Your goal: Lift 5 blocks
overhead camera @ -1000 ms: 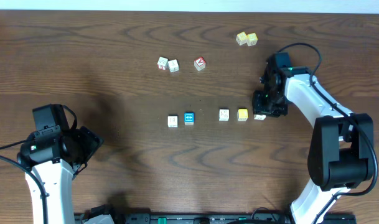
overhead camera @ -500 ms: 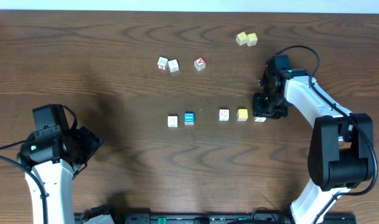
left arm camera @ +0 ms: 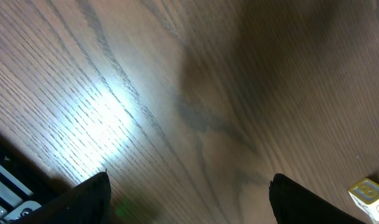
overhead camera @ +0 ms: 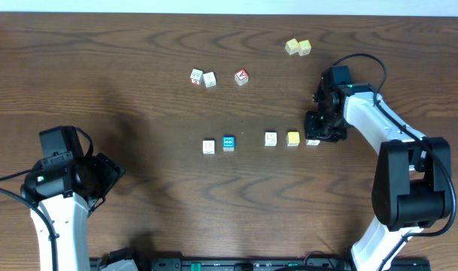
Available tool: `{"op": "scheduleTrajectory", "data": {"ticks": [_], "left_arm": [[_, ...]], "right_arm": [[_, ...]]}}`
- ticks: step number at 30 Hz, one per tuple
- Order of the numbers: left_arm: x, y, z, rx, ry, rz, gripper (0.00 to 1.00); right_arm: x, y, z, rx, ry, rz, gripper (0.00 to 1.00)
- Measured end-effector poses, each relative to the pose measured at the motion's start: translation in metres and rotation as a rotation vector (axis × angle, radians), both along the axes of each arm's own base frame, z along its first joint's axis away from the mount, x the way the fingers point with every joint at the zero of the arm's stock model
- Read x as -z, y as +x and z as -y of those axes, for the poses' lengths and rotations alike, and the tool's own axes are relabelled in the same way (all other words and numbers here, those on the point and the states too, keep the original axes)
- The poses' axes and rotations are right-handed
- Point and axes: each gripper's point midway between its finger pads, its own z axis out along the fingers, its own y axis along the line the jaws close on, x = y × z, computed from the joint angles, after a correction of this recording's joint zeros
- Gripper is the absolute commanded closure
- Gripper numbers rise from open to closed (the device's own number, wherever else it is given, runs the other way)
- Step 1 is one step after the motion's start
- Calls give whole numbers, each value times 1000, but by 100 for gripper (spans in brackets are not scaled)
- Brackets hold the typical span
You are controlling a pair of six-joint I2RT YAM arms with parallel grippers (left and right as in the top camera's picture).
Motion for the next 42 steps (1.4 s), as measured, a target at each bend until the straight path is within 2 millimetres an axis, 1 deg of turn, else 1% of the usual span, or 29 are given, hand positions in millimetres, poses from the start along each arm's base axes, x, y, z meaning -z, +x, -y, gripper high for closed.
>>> {"op": "scheduleTrajectory", "data": {"ticks": [7,30,37,42], "left_arm": [[0,0,0,0,0,0,18],[0,0,0,0,0,0,18],[0,0,0,0,0,0,18],[0,0,0,0,0,0,18]], "right_arm": [[0,0,-3,-19,17,0,64],[0,-4,-4,-48,22,-9,65],[0,-5,-4,-66,21,-13,69],[0,-5,-4,-75,20,-12,69]]}}
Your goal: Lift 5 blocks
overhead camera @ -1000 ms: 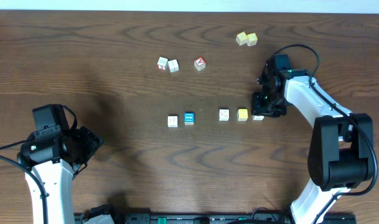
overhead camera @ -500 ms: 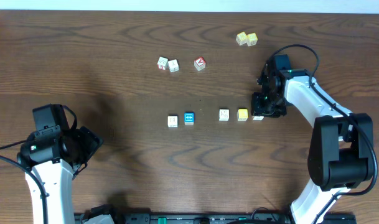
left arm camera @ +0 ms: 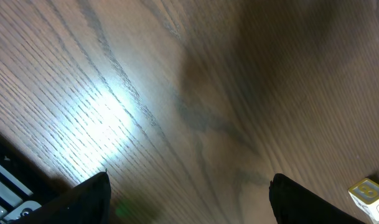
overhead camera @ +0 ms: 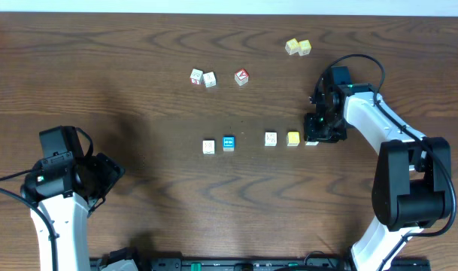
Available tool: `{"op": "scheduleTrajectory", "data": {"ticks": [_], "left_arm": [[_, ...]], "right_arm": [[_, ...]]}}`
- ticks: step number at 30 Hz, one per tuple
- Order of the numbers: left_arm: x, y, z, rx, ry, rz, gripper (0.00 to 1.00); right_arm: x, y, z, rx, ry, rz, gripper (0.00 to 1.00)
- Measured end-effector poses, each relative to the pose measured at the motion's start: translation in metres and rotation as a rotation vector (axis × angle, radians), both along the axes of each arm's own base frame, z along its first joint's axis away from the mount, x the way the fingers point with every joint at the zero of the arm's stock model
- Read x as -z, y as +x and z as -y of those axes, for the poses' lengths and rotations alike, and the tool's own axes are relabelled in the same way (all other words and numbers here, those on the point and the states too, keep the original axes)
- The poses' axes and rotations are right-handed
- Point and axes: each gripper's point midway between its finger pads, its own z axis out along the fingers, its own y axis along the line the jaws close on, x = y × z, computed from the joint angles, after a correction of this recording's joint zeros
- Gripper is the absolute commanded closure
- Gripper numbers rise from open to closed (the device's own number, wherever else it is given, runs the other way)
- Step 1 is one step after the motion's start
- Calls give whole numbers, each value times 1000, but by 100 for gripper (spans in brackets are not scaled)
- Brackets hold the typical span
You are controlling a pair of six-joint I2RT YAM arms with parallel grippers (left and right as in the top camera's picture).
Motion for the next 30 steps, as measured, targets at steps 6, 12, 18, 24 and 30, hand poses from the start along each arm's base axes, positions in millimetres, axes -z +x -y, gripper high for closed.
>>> {"op": "scheduleTrajectory", "data": {"ticks": [6,12,18,24,30], "left_arm": [[0,0,0,0,0,0,18],[0,0,0,1,0,0,18],[0,0,0,0,0,0,18],[0,0,0,0,0,0,18],[0,0,0,1,0,-1,18]], "right_arm": [[0,0,0,-11,-1,1,69],[0,-3,0,-15,-2,-12,67],[0,-5,1,-14,-3,-19,62],[0,-6,1,-11,-3,-21,59],[-7,-4,1,-10,-4,-27,60]]}}
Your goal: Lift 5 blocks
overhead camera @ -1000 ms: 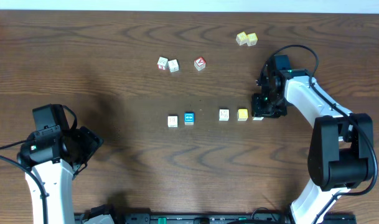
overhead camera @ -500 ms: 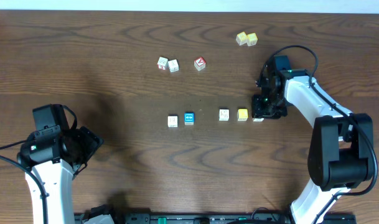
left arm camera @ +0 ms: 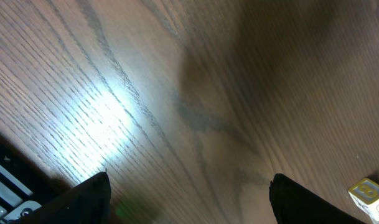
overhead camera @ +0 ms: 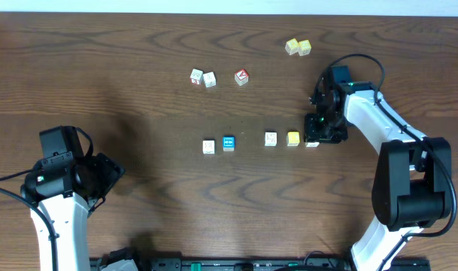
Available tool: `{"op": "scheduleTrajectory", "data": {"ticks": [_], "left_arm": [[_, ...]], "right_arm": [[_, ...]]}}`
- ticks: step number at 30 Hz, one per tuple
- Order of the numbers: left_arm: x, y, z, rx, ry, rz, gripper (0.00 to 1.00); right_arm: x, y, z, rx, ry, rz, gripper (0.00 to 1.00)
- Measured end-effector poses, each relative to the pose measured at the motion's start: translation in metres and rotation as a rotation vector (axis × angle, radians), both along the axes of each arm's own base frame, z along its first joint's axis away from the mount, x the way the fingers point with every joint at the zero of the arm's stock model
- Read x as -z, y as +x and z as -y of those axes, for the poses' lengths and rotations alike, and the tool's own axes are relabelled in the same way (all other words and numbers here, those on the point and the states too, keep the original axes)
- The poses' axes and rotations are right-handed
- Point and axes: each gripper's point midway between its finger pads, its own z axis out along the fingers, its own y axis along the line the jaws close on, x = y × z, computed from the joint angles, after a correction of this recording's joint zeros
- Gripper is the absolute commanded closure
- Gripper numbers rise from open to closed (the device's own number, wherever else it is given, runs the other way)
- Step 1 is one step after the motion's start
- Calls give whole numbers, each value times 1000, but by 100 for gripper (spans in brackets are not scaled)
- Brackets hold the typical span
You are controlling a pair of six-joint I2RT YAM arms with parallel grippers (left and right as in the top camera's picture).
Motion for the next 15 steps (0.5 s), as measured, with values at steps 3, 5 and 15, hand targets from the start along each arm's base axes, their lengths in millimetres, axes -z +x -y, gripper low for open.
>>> {"op": "scheduleTrajectory", "data": {"ticks": [3,5,15], "left_arm": [[0,0,0,0,0,0,18],[0,0,0,0,0,0,18],[0,0,0,0,-1,-1,18]], "right_arm": [[-4,1,0,0,0,-3,60],[-5,-3,0,0,-2,-19,60],[3,-2,0,20,-1,-7,62]]}}
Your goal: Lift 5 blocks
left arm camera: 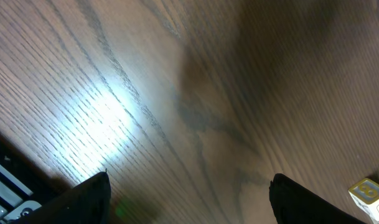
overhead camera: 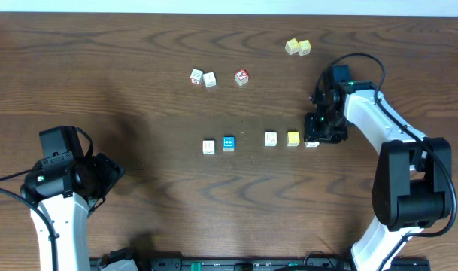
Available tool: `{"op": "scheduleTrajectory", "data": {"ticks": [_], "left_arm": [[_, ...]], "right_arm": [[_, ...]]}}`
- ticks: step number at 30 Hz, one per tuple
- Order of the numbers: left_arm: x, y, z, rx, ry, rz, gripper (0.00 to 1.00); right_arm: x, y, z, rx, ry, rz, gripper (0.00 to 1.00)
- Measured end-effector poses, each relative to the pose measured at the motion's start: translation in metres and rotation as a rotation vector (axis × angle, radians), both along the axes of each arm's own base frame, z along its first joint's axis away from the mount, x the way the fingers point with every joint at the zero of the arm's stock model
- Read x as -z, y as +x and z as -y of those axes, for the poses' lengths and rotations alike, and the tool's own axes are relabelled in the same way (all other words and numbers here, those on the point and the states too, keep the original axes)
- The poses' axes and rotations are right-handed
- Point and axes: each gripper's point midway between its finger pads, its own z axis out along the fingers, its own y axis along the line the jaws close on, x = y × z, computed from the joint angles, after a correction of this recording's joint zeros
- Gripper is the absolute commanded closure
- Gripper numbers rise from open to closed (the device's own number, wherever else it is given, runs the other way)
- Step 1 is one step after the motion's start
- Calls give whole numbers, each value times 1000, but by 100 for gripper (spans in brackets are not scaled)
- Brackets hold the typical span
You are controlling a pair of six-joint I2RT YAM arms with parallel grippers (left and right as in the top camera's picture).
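Five blocks lie in a row at mid-table: a white block (overhead camera: 208, 146), a blue block (overhead camera: 229, 142), another white block (overhead camera: 271, 138), a yellow block (overhead camera: 293, 138) and a small white block (overhead camera: 312, 142). My right gripper (overhead camera: 316, 134) hangs right over that last block and hides most of it; its jaws do not show. My left gripper (overhead camera: 112, 172) rests at the near left, far from the row. In the left wrist view it (left arm camera: 189, 199) is open over bare wood, with a pale yellow block (left arm camera: 369, 196) at the lower right edge.
At the back lie two white blocks (overhead camera: 196, 76) (overhead camera: 209, 79), a red block (overhead camera: 241, 77) and a pair of yellow blocks (overhead camera: 298, 47). The table's front rail runs along the bottom edge (overhead camera: 229, 263).
At first my right gripper stood just right of the white block at the row's right end. Later it had shifted slightly left, over that block, and it has stayed there. The left arm has kept still and open throughout.
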Motion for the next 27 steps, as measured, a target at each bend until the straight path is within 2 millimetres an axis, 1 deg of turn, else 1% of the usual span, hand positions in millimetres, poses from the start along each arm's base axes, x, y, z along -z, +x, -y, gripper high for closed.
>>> {"op": "scheduleTrajectory", "data": {"ticks": [3,5,10,27], "left_arm": [[0,0,0,0,0,0,18],[0,0,0,0,0,0,18],[0,0,0,0,0,0,18],[0,0,0,0,0,0,18]], "right_arm": [[3,-2,0,4,-1,-5,62],[4,-1,0,5,1,4,63],[3,4,0,8,3,22,69],[3,9,-1,11,5,41,69]]}}
